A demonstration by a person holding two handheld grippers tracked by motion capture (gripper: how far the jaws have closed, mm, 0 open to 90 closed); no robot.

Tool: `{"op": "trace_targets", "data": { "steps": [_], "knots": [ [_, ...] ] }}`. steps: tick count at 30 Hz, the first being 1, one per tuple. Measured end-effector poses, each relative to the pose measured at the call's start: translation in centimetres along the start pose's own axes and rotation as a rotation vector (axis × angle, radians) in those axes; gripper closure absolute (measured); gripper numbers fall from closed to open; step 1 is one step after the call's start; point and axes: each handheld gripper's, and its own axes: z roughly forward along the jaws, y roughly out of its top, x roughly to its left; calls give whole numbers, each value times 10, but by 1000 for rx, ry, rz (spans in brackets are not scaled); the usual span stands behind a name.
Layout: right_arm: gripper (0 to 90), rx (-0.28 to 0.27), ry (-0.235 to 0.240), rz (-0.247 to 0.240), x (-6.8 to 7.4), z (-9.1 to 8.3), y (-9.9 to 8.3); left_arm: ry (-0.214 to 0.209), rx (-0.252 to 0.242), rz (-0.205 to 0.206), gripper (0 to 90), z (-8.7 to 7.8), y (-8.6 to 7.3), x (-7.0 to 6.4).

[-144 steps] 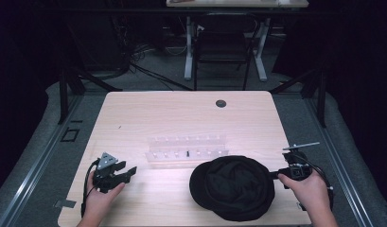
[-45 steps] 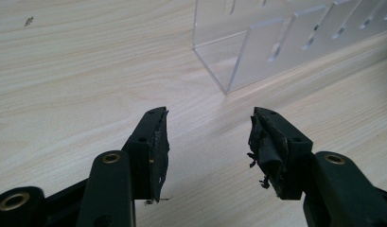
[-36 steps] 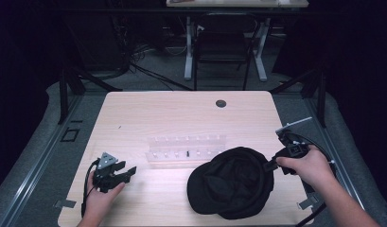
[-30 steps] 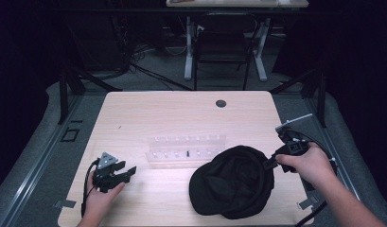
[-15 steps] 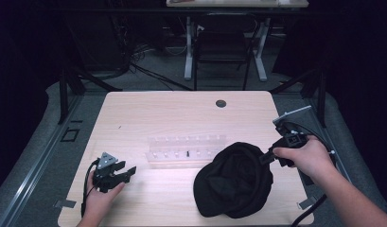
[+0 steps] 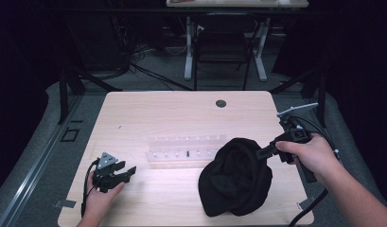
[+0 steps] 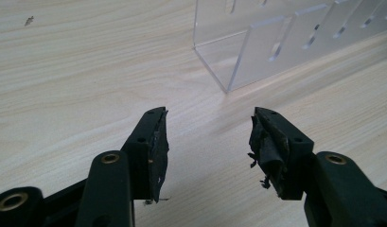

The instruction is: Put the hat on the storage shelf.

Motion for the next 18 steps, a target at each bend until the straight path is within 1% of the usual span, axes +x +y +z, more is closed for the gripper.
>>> {"op": "trace_targets", "data": {
  "steps": [1,2,3,5,6,7,8,9,10,13,14,15,16,17,18],
  "knots": [
    [881,1,10,-6,0,-1,0,0,-1,-1,466,0,0,0],
    [881,-2,39,14,0,-2,-1,1,-1,-1,466,0,0,0],
    [881,0,52,11,-1,-3,-1,1,-1,-1,466,0,0,0],
    [881,-2,50,11,0,-3,-1,2,-1,-1,466,0,0,0],
    [881,9,64,-4,0,-5,-1,2,-1,-1,466,0,0,0],
    [881,-9,75,15,1,-5,-2,2,-1,-1,466,0,0,0],
    [881,-4,84,16,2,-7,-2,2,1,1,466,0,0,0],
    [881,-19,95,10,3,-8,-3,2,-1,-1,466,0,0,0],
    [881,-21,102,-7,3,-10,-3,2,0,-1,466,0,0,0],
    [881,-43,128,-19,6,-15,-4,2,0,-1,466,0,0,0],
    [881,-42,134,-21,7,-17,-4,3,-1,-1,466,0,0,0],
    [881,-57,136,-21,8,-18,-4,3,-1,-1,466,0,0,0],
    [881,-47,132,-27,9,-21,-4,2,-1,-1,466,0,0,0],
    [881,-60,138,-24,10,-22,-4,3,-2,0,466,0,0,0],
    [881,-55,134,-31,10,-24,-4,3,-2,-1,466,0,0,0]
  ]
}}
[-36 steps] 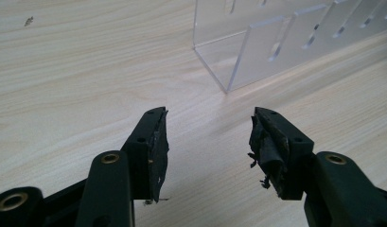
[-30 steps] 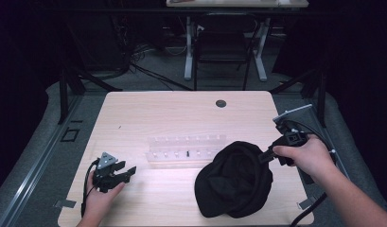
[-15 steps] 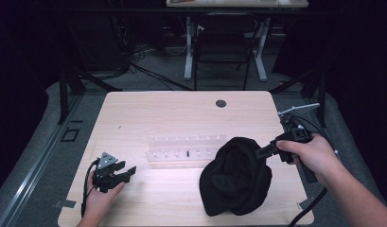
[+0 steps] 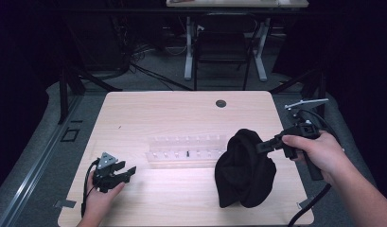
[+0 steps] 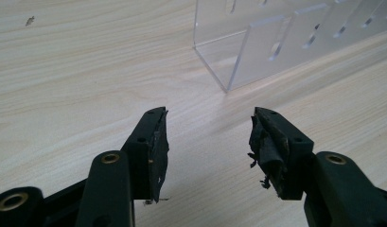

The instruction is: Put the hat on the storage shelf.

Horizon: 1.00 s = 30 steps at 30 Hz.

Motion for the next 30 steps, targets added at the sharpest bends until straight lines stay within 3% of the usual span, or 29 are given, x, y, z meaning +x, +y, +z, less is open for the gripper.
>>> {"op": "trace_targets", "data": {
  "steps": [11,19,30],
  "knots": [
    [881,-89,44,-12,3,-19,2,0,2,4,465,1,0,0],
    [881,-114,81,-41,10,-23,6,1,-1,1,465,0,0,0],
    [881,-142,94,-62,21,-23,13,2,1,2,465,0,0,0]
  ]
}}
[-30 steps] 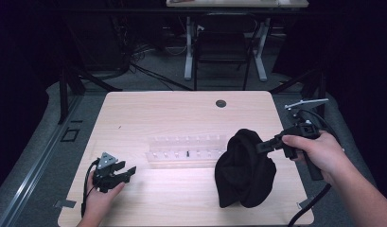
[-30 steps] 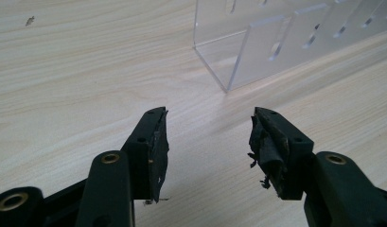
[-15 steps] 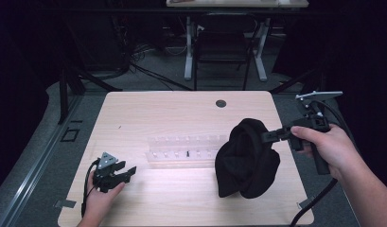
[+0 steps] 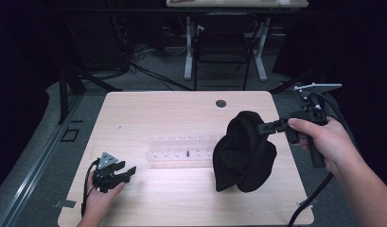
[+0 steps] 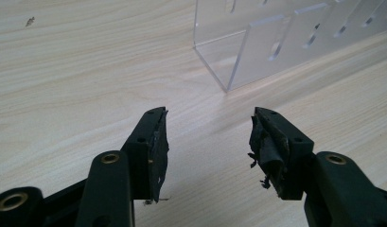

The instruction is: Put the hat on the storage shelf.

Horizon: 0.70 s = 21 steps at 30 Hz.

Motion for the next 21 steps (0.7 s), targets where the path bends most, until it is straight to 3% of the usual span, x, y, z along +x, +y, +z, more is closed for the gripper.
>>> {"op": "trace_targets", "data": {
  "steps": [21],
  "knots": [
    [881,-80,59,-16,9,7,24,-6,1,2,465,0,0,1]
  ]
}}
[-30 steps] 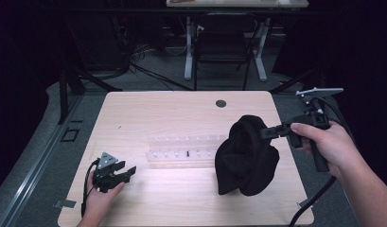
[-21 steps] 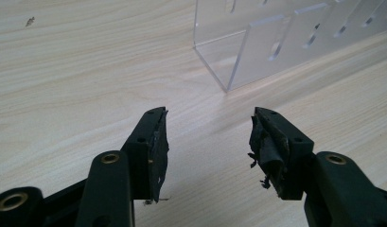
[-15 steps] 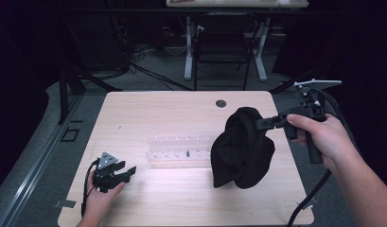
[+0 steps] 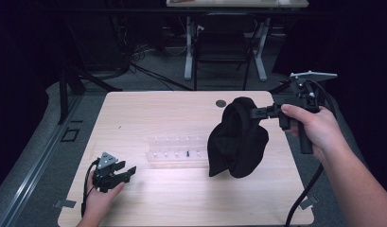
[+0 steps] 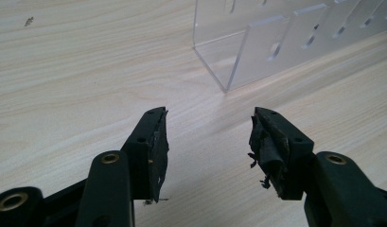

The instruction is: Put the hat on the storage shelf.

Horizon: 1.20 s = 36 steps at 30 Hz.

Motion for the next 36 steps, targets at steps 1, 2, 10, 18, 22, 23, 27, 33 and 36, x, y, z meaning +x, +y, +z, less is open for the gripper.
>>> {"op": "trace_targets", "data": {
  "steps": [1,2,10,18,22,23,27,33,36],
  "knots": [
    [882,-5,4,0,0,1,1,-1,-3,-1,465,0,0,0],
    [882,-11,8,2,0,2,2,-2,-3,-4,465,0,0,0],
    [882,-39,31,-6,1,9,12,-3,-7,-3,462,0,0,0],
    [882,-54,44,-4,-1,23,21,-3,-5,-7,460,0,0,1],
    [882,-58,38,-13,-1,30,25,-3,-5,-6,460,1,0,1],
    [882,-66,39,-11,0,32,26,-3,-6,-5,460,1,0,1],
    [882,-80,43,-9,1,39,32,-4,-4,-2,460,1,0,1],
    [882,-89,56,-2,1,51,40,-5,-4,-2,460,1,1,1],
    [882,-85,52,-9,1,57,42,-6,-4,0,460,2,0,1]
  ]
}}
